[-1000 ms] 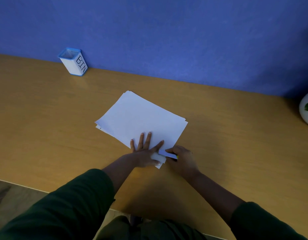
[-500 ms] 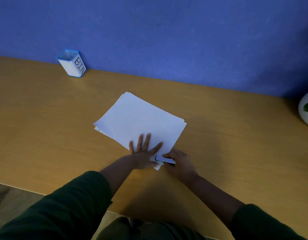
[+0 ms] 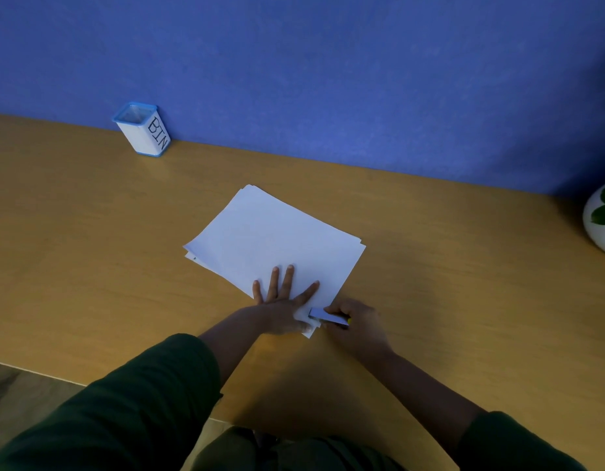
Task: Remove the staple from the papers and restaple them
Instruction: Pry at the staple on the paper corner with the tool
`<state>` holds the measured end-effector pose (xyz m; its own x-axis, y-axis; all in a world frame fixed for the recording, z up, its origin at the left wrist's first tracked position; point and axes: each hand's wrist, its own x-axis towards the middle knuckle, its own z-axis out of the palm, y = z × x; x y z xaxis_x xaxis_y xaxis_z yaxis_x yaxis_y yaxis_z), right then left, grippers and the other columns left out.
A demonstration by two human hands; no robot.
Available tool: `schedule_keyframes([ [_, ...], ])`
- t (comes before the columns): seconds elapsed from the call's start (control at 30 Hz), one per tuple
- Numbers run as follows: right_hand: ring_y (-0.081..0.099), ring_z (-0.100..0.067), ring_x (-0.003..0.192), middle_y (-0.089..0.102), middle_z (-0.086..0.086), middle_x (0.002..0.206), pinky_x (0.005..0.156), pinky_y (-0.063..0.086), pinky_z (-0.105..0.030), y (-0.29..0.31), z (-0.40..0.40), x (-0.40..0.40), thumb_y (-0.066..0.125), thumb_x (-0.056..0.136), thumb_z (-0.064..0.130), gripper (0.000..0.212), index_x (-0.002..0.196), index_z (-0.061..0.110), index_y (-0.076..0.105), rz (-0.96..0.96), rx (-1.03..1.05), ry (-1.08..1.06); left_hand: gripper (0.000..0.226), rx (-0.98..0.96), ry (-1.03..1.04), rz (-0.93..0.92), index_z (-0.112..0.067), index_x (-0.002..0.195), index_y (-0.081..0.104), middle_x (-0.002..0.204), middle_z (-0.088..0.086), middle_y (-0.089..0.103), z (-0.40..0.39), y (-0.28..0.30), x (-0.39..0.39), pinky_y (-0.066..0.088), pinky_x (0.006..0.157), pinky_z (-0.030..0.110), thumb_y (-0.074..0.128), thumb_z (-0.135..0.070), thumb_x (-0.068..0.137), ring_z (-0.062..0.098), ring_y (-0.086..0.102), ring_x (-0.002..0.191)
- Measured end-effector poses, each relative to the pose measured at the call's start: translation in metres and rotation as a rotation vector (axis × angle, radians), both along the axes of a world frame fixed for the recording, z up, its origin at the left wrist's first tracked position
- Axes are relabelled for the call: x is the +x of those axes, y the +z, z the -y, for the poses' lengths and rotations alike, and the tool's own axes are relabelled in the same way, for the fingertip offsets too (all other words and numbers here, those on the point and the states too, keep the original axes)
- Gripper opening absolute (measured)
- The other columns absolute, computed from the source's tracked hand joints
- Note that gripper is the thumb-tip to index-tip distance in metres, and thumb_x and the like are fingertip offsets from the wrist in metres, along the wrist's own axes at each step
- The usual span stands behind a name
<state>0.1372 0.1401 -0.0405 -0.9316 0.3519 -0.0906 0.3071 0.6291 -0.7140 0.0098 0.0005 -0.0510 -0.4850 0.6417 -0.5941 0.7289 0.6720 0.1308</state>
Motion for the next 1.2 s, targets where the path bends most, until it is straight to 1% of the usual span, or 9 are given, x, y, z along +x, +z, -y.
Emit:
schedule_keyframes([
  [0.13,0.062,-0.014,0.095,0.069,0.004,0.105,0.075,0.048,-0.024,-0.002,0.001,0.001,0.063,0.084,0.023,0.021,0.104,0.022,0.068,0.017,0.152,0.075,0.084,0.015,0.004,-0.02,-0.042,0.142,-0.02,0.149,0.009,-0.04,0.0,0.0,0.002,-0.011,0.109,0.064,0.04,-0.062,0.087,0.037,-0.038,0.134],
  [0.27,0.062,-0.014,0.101,0.067,0.003,0.114,0.085,0.049,-0.023,-0.002,0.006,-0.006,0.065,0.084,0.029,0.03,0.113,0.021,0.067,0.027,0.148,0.127,0.085,0.04,-0.012,-0.052,-0.041,0.143,-0.019,0.149,0.01,-0.04,0.001,0.0,0.004,-0.011,0.109,0.063,0.04,-0.062,0.087,0.038,-0.038,0.134],
  [0.43,0.065,-0.013,0.086,0.071,0.004,0.098,0.072,0.053,-0.026,-0.001,0.006,-0.007,0.068,0.079,0.025,0.021,0.1,0.022,0.072,-0.039,0.05,0.033,0.085,0.012,-0.006,-0.021,-0.043,0.142,-0.02,0.148,0.01,-0.041,-0.001,0.002,0.003,-0.011,0.109,0.064,0.041,-0.061,0.087,0.038,-0.039,0.134],
  [0.57,0.065,-0.01,0.08,0.072,0.005,0.092,0.071,0.057,-0.034,0.0,0.008,-0.013,0.072,0.075,0.022,0.022,0.097,0.021,0.072,-0.026,-0.082,-0.064,0.084,0.007,0.041,0.027,-0.046,0.141,-0.019,0.147,0.008,-0.043,-0.002,0.001,0.002,-0.014,0.108,0.063,0.043,-0.059,0.087,0.036,-0.041,0.132],
  [0.7,0.065,-0.011,0.083,0.071,0.005,0.095,0.072,0.056,-0.031,-0.003,-0.002,-0.003,0.07,0.076,0.019,0.02,0.096,0.021,0.071,-0.01,-0.025,-0.033,0.087,0.011,0.017,-0.018,-0.045,0.141,-0.022,0.148,0.009,-0.042,0.0,-0.003,0.002,-0.011,0.108,0.064,0.043,-0.062,0.086,0.037,-0.04,0.133],
  [0.83,0.065,-0.015,0.084,0.071,0.003,0.096,0.067,0.046,-0.02,-0.001,-0.007,0.001,0.068,0.08,0.021,0.015,0.095,0.021,0.07,0.011,0.101,0.033,0.089,0.019,0.011,-0.053,-0.042,0.141,-0.023,0.149,0.008,-0.041,0.0,-0.005,0.003,-0.011,0.109,0.064,0.044,-0.062,0.085,0.037,-0.039,0.134],
  [0.97,0.064,-0.012,0.095,0.07,0.005,0.108,0.076,0.044,-0.018,0.001,0.003,-0.006,0.068,0.082,0.028,0.024,0.105,0.022,0.07,0.015,0.154,0.115,0.087,0.037,0.014,-0.037,-0.042,0.142,-0.022,0.148,0.008,-0.042,-0.001,-0.005,0.004,-0.013,0.108,0.063,0.043,-0.06,0.086,0.037,-0.041,0.132],
  [1.07,0.063,-0.011,0.094,0.07,0.005,0.106,0.075,0.046,-0.019,0.0,0.005,-0.006,0.066,0.083,0.029,0.023,0.104,0.023,0.07,0.019,0.141,0.113,0.087,0.034,0.012,-0.026,-0.042,0.142,-0.022,0.147,0.009,-0.043,-0.001,-0.005,0.003,-0.014,0.108,0.064,0.044,-0.06,0.086,0.037,-0.041,0.132],
  [1.2,0.063,-0.013,0.089,0.07,0.003,0.099,0.075,0.053,-0.027,0.0,0.001,-0.005,0.065,0.082,0.024,0.019,0.1,0.021,0.07,0.013,0.109,0.075,0.089,0.024,0.011,-0.01,-0.042,0.141,-0.023,0.147,0.009,-0.043,0.0,-0.005,0.002,-0.014,0.107,0.064,0.045,-0.06,0.086,0.037,-0.042,0.132],
])
